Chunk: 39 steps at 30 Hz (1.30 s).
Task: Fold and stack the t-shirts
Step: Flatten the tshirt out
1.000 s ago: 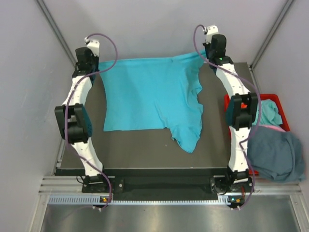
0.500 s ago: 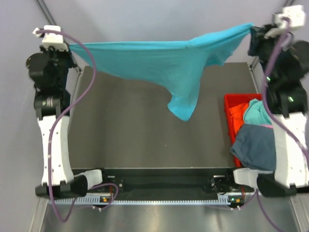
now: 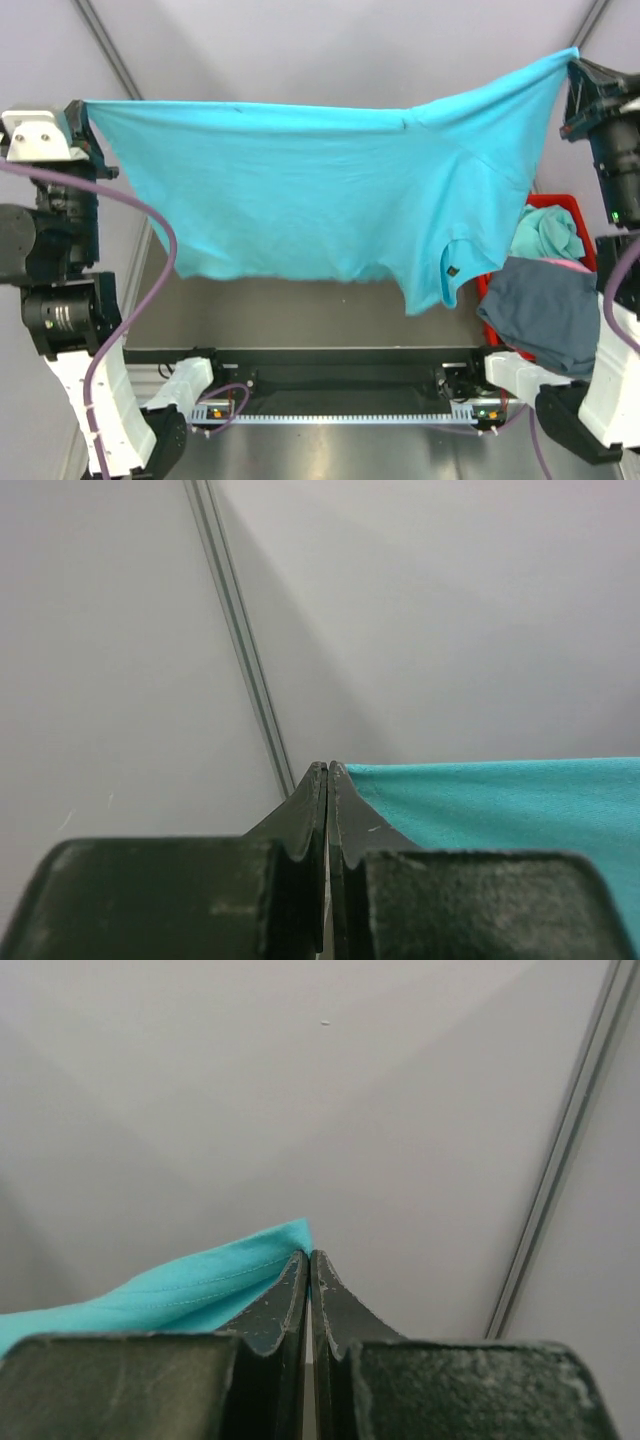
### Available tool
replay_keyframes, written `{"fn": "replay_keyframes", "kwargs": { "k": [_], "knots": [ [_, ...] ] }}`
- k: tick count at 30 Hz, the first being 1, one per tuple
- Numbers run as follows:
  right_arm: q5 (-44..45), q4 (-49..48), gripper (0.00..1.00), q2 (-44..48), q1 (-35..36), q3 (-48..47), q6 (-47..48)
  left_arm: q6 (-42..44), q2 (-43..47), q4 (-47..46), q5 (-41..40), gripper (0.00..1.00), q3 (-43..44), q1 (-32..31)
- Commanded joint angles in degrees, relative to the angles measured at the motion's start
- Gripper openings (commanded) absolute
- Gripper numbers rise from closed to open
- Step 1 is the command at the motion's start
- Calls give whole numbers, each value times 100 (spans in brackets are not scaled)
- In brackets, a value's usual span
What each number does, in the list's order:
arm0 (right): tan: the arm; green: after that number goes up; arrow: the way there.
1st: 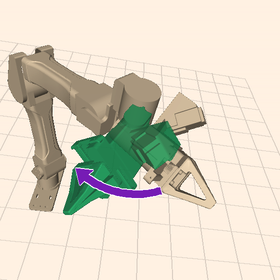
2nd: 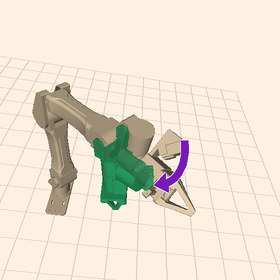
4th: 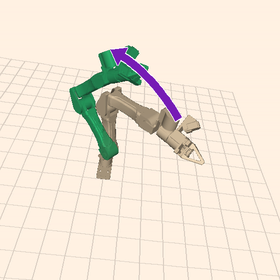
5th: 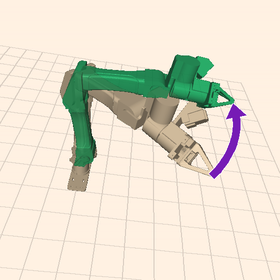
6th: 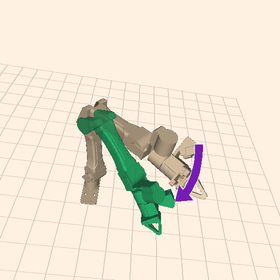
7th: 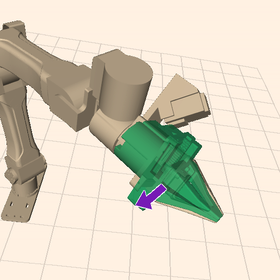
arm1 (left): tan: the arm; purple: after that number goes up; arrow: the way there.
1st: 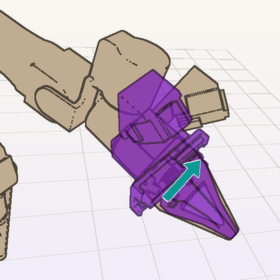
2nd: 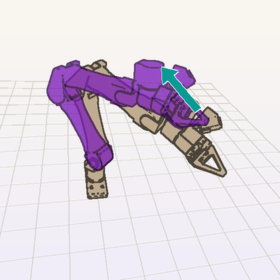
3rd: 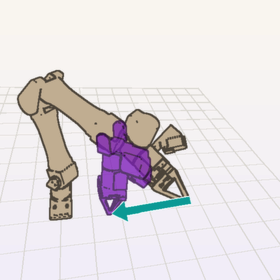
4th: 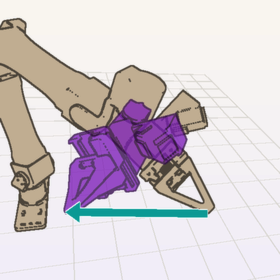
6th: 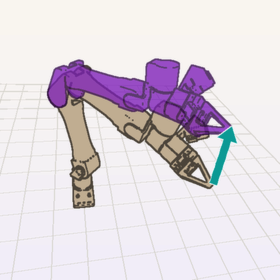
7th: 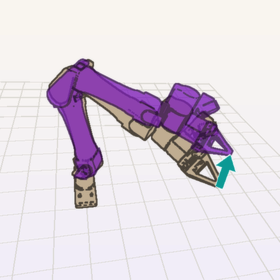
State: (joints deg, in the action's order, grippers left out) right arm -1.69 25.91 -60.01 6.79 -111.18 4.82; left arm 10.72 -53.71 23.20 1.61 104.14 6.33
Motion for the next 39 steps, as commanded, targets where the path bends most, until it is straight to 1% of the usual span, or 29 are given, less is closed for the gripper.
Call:
{"fn": "replay_keyframes", "kwargs": {
  "k": [1,4,5,7,9,10,11,12,13,14,15,16,17,18,20,21,22,23,24,26,28,30,37,39],
  "knots": [
    [72,-130,0,-641,-90,-352,-52,185,-491,18,-310,0,-33,53],
    [143,-541,0,-994,-90,-169,71,220,-666,-166,-328,0,-454,62],
    [152,-656,0,-1056,-90,111,107,237,-719,-202,-302,0,-743,44],
    [152,-858,0,-1355,-90,350,238,272,-921,-307,-275,0,-1200,53],
    [152,-1061,0,-1548,-81,850,326,378,-1210,-386,-187,0,-1553,53],
    [143,-1358,0,-1740,-90,1304,440,422,-1316,-604,-187,0,-1754,53],
    [282,-1517,0,-1855,-81,1535,484,544,-1430,-772,-187,0,-2209,53],
    [327,-1684,0,-1996,-90,1738,520,589,-1701,-947,-187,0,-2440,53],
    [354,-2034,0,-2337,-90,2088,633,650,-1860,-1332,-187,0,-2868,61],
    [397,-2177,0,-2549,-90,2187,652,755,-2062,-1501,-187,0,-3029,44],
    [468,-2256,0,-2812,-81,2205,678,782,-2525,-1694,-196,0,-3153,44],
    [503,-2379,0,-3398,-81,2075,765,826,-2800,-1861,-248,0,-3302,44],
    [608,-2415,0,-3734,-81,1943,783,913,-3107,-2194,-327,0,-3303,27],
    [678,-2389,0,-4399,-81,1550,818,923,-3719,-2406,-476,0,-3155,26],
    [819,-2293,0,-5035,-81,1066,854,958,-4338,-2512,-582,0,-2866,35],
    [889,-2223,0,-5569,-72,819,854,949,-4889,-2540,-635,0,-2699,35],
    [951,-2152,0,-5792,-64,373,871,915,-5129,-2557,-774,0,-2340,27],
    [1047,-2134,0,-5986,-55,177,889,914,-5514,-2557,-802,0,-2171,26],
    [1109,-2108,0,-6283,-46,-8,915,914,-5675,-2575,-846,0,-2004,18],
    [1328,-2116,0,-6514,-11,-421,1073,905,-6035,-2601,-960,0,-1600,0],
    [1461,-2239,0,-6690,59,-563,1257,923,-6194,-2636,-1039,0,-1301,-35],
    [1532,-2292,0,-6778,130,-563,1372,932,-6327,-2689,-1075,0,-1186,-61],
    [1620,-2485,0,-6664,183,-203,1346,976,-6292,-3119,-1171,0,-1256,-132],
    [1646,-2503,0,-6629,183,-290,1355,1028,-6327,-3190,-1198,0,-1125,-140]
  ]
}}
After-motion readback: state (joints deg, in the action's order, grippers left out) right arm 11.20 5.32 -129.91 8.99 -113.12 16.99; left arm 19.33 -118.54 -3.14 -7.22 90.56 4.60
